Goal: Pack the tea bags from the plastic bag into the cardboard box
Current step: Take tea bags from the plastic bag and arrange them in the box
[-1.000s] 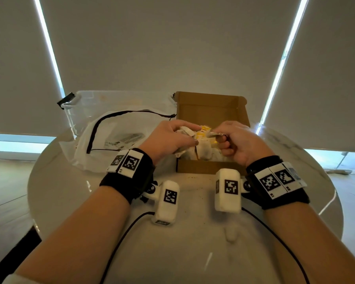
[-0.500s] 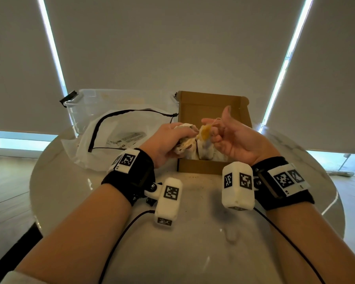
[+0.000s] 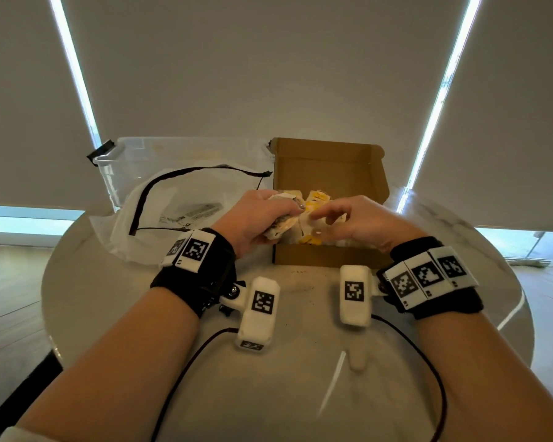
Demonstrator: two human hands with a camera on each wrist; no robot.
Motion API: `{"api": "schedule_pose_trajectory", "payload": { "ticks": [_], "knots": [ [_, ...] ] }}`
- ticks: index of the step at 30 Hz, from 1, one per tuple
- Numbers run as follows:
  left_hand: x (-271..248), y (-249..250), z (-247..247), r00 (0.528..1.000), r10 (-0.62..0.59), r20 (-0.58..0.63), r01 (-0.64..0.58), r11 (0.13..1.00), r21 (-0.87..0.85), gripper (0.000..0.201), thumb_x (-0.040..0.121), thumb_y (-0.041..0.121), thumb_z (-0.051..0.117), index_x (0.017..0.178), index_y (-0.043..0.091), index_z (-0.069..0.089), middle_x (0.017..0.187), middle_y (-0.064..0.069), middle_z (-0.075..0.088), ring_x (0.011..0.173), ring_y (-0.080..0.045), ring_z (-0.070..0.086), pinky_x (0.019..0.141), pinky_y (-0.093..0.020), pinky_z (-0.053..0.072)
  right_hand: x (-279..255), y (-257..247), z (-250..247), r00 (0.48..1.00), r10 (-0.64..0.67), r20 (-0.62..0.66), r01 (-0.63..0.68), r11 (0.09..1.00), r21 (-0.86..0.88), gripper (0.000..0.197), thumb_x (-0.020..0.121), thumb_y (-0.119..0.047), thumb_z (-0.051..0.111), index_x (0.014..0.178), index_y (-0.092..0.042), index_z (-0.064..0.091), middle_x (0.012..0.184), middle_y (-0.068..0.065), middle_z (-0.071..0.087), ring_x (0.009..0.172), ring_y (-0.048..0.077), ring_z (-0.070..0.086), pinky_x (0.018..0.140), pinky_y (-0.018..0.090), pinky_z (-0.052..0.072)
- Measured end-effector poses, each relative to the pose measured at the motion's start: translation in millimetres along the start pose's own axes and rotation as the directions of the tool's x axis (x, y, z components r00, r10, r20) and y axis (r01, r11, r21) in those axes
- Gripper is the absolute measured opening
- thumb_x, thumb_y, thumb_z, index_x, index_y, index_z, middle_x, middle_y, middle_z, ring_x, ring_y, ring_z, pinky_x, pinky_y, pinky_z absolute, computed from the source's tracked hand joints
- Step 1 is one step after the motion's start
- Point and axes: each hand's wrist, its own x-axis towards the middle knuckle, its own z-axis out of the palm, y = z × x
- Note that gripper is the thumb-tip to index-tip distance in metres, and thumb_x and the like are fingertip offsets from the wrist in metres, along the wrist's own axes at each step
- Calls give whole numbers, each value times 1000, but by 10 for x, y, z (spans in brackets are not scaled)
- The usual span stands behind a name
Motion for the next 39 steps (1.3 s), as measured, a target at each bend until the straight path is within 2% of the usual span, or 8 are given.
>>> {"api": "schedule_pose_trajectory", "payload": {
  "ticks": [5, 9, 15, 22, 27, 32, 34, 39],
  "knots": [
    [8, -32, 8, 1000, -16, -19, 17, 998, 66, 29, 84, 23, 67, 111, 13, 61, 87, -4, 66, 71, -11, 62, 54, -19, 52, 39, -29, 59, 991, 41, -130, -37, 999, 35, 12, 83, -9, 67, 77, -20, 65, 85, -4, 62, 77, 5, 56, 61, 15, 40],
    [-2, -32, 12, 999, -36, -21, 38, 998, 59, 26, 85, 23, 67, 109, 15, 62, 88, -3, 66, 67, -8, 62, 49, -17, 50, 64, -2, -23, 891, 234, -389, -135, 955, 264, 3, 90, -9, 60, 92, -10, 62, 78, 4, 61, 67, 11, 58, 58, 21, 48],
    [10, -39, 8, 998, -60, -33, 62, 996, 60, 28, 85, 27, 66, 111, 17, 61, 91, -3, 66, 74, -10, 62, 56, -22, 50, 111, -48, 26, 884, 461, -71, -334, 732, 594, 18, 91, -4, 56, 109, -3, 55, 79, 12, 63, 59, 13, 58, 48, 19, 51],
    [23, -24, -1, 988, -152, -30, 145, 976, -161, 24, 85, 32, 68, 98, 13, 63, 87, -5, 65, 69, -12, 59, 54, -21, 51, 256, 21, 221, 922, 378, -87, -310, 852, 421, 18, 81, 2, 67, 84, -10, 55, 75, 6, 61, 59, 11, 58, 55, 19, 50],
    [40, 10, 1, 980, -198, -1, 178, 880, -440, 47, 83, 43, 66, 110, 5, 59, 95, -11, 66, 72, -14, 64, 54, -22, 55, 223, 18, 246, 940, 316, -129, -249, 892, 376, 12, 81, -3, 69, 80, -8, 59, 82, 8, 65, 72, 13, 64, 68, 22, 55],
    [56, 26, 16, 988, -153, -7, 128, 849, -513, 39, 90, 43, 54, 102, 6, 58, 101, -14, 66, 92, -22, 66, 72, -29, 59, 83, -129, 181, 908, 190, -372, -67, 945, 319, 25, 89, -34, 61, 91, -9, 63, 83, 3, 64, 64, 10, 62, 54, 18, 54],
    [51, 22, 26, 990, -141, 7, 125, 852, -508, 40, 92, 44, 50, 102, 6, 58, 99, -14, 67, 91, -22, 67, 75, -31, 59, 33, -235, 217, 942, 156, -299, -22, 913, 407, 36, 85, -45, 59, 97, -12, 62, 87, 4, 65, 67, 12, 64, 58, 22, 56],
    [49, 28, 38, 989, -140, 35, 137, 828, -544, 42, 93, 43, 49, 105, 4, 59, 103, -15, 67, 94, -23, 67, 75, -34, 59, 10, -298, 318, 980, 86, -178, 4, 892, 451, 12, 83, -13, 69, 93, -10, 63, 82, 5, 68, 67, 12, 65, 66, 28, 58]
  ]
}}
